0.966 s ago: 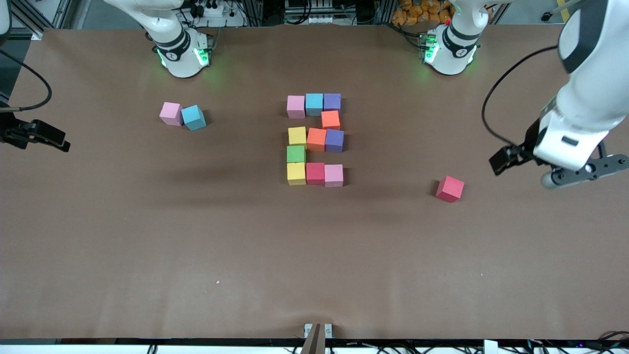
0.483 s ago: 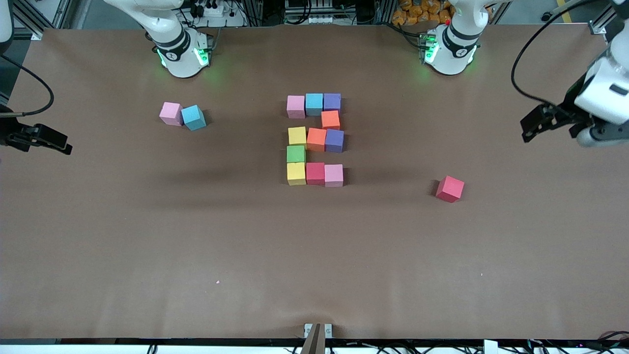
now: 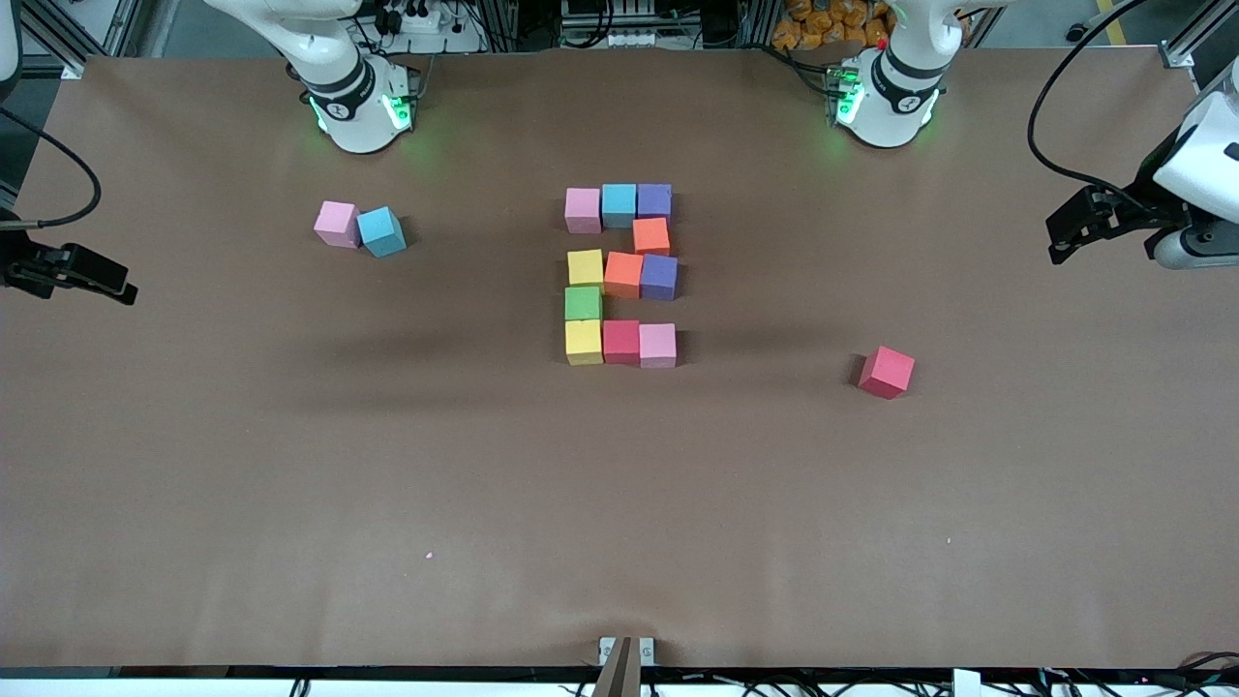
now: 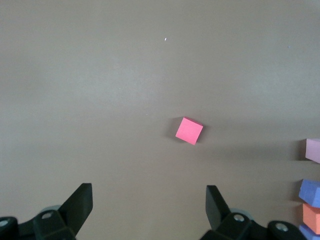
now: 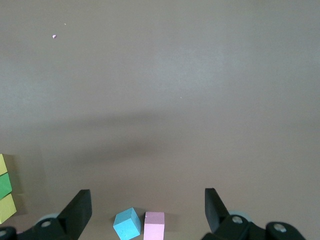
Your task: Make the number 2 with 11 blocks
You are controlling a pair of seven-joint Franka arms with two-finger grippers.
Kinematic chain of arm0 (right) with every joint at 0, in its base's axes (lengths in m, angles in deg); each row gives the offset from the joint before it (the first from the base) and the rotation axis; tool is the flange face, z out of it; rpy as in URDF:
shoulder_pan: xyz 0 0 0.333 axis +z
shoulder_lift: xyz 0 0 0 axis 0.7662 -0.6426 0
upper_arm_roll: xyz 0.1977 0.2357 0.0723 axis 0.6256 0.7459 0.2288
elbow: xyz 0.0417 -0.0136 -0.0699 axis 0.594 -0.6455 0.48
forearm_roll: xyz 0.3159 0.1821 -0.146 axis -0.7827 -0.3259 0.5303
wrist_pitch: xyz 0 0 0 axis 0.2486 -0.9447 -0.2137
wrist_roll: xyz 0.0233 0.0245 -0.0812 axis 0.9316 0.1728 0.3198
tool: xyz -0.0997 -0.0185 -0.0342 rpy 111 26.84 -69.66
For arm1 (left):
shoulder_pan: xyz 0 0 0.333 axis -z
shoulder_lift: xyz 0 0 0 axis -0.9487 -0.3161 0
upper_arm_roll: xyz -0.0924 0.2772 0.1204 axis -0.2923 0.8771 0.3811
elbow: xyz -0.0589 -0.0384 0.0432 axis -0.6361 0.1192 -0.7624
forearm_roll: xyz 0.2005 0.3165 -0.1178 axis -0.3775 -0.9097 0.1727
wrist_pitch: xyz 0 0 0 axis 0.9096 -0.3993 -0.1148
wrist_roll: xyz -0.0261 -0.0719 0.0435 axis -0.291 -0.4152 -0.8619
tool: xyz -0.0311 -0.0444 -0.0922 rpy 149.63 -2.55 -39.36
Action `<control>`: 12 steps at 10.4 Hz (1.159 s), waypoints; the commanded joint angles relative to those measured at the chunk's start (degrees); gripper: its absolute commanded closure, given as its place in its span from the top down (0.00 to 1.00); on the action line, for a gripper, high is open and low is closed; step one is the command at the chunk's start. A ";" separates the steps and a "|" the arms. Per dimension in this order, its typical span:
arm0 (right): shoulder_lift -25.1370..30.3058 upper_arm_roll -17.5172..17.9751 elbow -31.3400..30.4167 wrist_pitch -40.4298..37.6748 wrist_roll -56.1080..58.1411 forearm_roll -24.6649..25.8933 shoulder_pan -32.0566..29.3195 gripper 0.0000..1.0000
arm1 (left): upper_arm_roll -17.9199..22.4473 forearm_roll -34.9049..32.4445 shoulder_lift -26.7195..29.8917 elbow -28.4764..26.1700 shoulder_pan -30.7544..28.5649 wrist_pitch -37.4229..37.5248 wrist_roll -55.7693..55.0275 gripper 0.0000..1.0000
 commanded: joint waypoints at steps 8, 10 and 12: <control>-0.37 0.09 2.19 -0.97 -0.18 0.59 -0.61 1.00 | -0.95 1.77 2.10 -2.34 -1.24 3.06 1.67 1.00; -0.37 0.09 2.19 -0.97 -0.35 0.67 -0.52 1.00 | -0.95 1.86 1.84 -1.73 -1.33 3.06 2.37 1.00; -0.37 0.09 2.27 -0.97 -0.35 0.59 -0.52 1.00 | -0.95 4.30 1.57 -1.55 -0.71 3.06 1.16 1.00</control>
